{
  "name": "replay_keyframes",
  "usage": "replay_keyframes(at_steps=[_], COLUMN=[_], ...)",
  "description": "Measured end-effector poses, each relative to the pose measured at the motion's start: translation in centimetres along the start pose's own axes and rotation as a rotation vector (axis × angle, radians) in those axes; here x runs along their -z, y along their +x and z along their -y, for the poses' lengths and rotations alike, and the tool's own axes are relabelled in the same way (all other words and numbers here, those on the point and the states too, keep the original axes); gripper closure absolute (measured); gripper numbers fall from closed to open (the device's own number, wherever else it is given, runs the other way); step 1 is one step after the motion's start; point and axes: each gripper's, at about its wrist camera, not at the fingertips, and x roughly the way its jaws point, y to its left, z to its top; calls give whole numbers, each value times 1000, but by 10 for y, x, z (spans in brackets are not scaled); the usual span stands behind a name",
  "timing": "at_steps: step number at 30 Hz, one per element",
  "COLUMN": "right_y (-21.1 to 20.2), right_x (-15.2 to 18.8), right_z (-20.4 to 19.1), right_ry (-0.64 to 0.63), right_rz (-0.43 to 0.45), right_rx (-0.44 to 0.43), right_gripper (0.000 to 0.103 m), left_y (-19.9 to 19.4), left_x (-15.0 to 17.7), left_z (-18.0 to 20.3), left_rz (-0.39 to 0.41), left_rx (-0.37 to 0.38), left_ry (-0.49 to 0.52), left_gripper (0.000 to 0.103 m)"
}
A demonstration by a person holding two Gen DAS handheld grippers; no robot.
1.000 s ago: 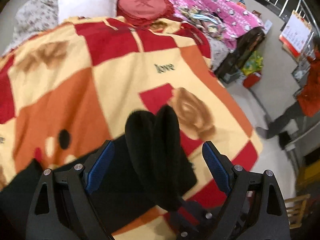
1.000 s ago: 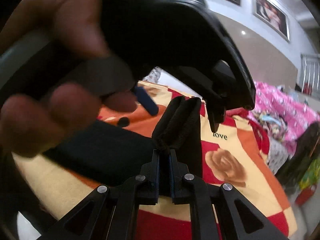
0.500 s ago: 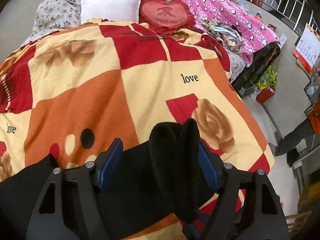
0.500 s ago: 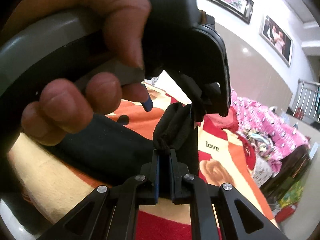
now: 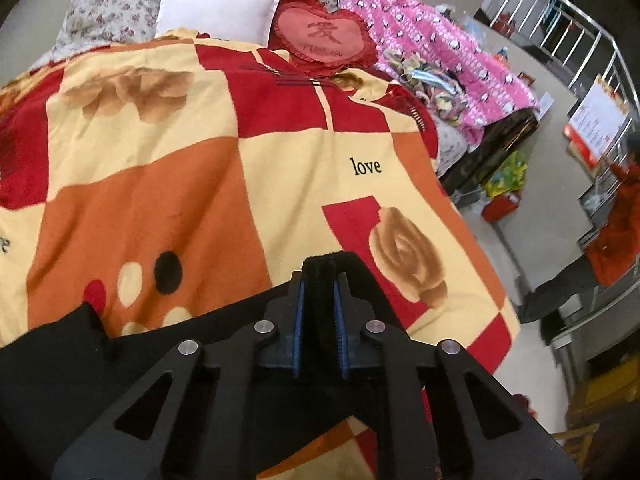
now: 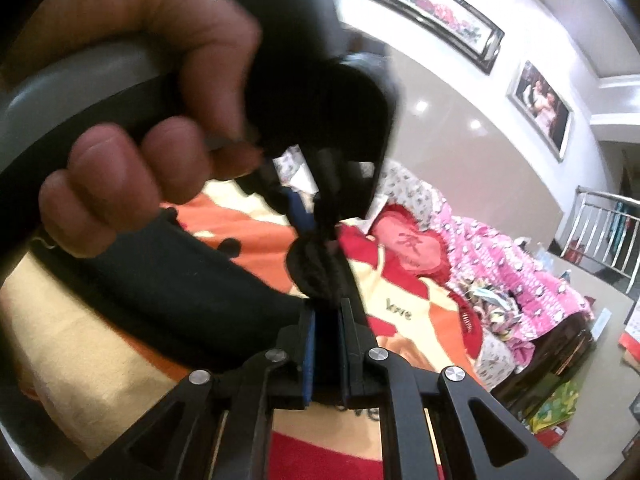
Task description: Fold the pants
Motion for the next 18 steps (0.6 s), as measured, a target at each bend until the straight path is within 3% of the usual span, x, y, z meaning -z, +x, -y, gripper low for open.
replay_keyframes(at_steps=[2,4,9,15,18], right_y=[-3,-3,2,10,9], right_x=[-1,-1,0,-1,-6], right_z=[2,3,-8,-25,-24], right_ry=[22,34,-21,-108,-106], right_rz=[9,2,-25,-36,-21], right_rx=[2,11,0,79,85], right_gripper=[73,59,59,59,74], left_y=[0,-2,-8,-12,-12], left_x=[1,1,0,3,6], left_z=[-10,-15,-20,-20,-21], left_rz=[1,6,9,1,-5], left_rx=[13,22,55,73,82], left_ry=[-35,-61,-86,-91,-89], left_gripper=[91,91,91,91,91])
